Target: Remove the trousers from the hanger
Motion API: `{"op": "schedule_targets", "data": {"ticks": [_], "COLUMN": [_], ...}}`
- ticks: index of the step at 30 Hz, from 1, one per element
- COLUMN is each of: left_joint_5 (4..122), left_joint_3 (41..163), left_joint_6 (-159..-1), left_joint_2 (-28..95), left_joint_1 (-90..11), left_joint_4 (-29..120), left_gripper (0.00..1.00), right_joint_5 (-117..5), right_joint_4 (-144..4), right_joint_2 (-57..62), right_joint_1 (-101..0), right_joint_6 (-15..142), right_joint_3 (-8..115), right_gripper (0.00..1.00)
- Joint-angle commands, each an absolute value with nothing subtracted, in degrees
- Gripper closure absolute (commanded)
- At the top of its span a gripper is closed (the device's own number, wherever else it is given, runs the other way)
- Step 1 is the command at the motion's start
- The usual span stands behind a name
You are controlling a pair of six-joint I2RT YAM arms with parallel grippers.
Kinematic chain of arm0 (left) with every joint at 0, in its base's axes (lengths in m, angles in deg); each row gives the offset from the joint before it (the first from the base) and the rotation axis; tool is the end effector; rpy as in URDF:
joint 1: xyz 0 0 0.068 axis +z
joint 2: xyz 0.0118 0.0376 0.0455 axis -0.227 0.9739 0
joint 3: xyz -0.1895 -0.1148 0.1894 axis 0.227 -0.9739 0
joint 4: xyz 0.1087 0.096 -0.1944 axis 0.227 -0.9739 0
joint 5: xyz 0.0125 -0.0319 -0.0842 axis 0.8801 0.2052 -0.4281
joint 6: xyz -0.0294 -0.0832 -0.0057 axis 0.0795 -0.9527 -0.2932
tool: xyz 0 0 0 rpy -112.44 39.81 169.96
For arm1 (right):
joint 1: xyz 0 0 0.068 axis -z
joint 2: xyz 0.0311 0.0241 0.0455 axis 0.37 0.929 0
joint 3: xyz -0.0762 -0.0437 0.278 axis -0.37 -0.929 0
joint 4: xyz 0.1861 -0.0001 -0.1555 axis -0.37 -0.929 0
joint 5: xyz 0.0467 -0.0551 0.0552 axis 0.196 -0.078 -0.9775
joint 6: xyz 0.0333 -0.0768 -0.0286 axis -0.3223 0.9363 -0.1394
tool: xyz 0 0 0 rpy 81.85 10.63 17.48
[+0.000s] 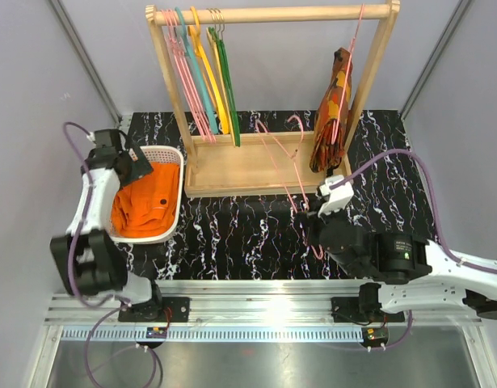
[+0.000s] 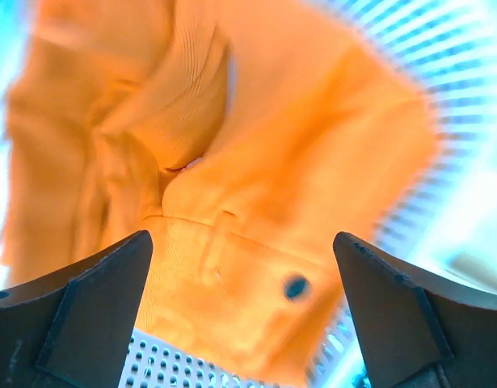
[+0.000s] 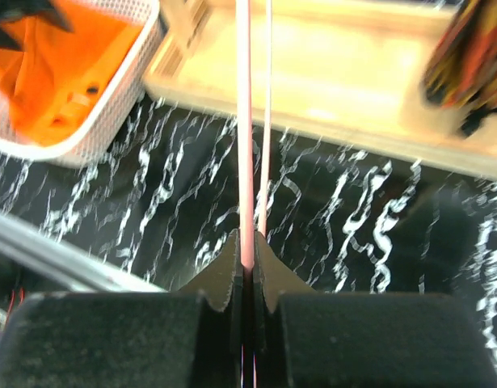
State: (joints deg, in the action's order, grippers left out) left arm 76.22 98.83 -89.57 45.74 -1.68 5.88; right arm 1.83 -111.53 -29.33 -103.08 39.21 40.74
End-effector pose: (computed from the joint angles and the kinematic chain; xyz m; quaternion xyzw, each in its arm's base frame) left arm 0.3172 0.0715 0.2550 -0.2790 0.9148 0.0190 0.2915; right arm 0.0825 0.1387 0.3780 -0.1381 0.7978 0.1743 0.5603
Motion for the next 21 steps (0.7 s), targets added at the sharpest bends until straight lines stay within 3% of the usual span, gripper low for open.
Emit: {"op": "schedule_targets", "data": {"ticks": [1, 13, 21], "left_joint_5": [74.23, 75.11, 69.75], "left_joint_3": [99.21, 82.52, 71.96], "left_joint_6": [-87.72, -86.83, -87.18], "left_joint_2": [33.56, -6.33, -20.95], "left_joint_1": [-1.35, -1.52, -1.52], "left_joint_4": [6.26, 6.17, 11.54], "left_gripper": [0.01, 0.01, 0.01], "right_joint_5": [8.22, -3.36, -9.80], "right_joint_4": [-112.50, -109.79, -109.96], "right_joint_2": [-26.52, -12.46, 0.62], "right_joint_1": [-99.70, -79.74, -69.53], "right_joint_6": [42.55, 57.92, 62.59], "right_joint_3": [48.58, 74.50, 89.72], "right_gripper": [1.00, 1.00, 1.00]}}
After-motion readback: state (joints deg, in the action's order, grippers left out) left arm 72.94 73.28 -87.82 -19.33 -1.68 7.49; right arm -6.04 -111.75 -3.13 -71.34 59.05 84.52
